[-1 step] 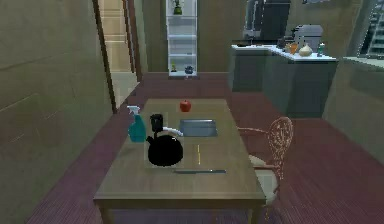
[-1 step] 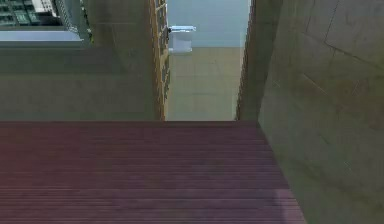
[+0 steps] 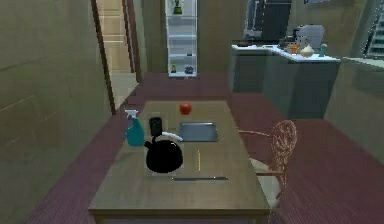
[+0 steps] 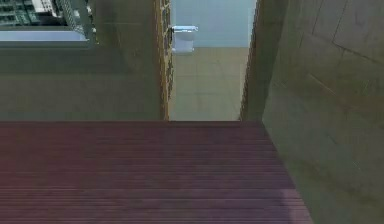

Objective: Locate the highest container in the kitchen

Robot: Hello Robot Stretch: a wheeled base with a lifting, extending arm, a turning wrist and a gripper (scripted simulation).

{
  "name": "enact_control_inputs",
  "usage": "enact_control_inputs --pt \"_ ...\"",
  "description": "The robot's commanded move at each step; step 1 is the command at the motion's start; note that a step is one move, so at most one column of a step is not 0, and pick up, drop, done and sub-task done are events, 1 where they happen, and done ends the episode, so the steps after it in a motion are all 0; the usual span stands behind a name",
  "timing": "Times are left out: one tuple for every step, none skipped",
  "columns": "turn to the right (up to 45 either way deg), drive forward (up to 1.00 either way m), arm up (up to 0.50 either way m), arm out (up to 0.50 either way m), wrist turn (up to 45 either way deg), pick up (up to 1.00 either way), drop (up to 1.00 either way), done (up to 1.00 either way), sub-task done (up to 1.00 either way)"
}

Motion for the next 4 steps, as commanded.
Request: enact_control_inputs --pt "45.0 0.00 0.00 0.00 0.0 0.00 0.00 0.00 0.00" --pt "45.0 0.00 0.00 0.00 0.0 0.00 0.00 0.00 0.00" --pt "0.0 0.45 0.00 0.00 0.0 0.00 0.00 0.00 0.00" --pt "-36.0 0.00 0.00 0.00 0.0 0.00 0.00 0.00 0.00"
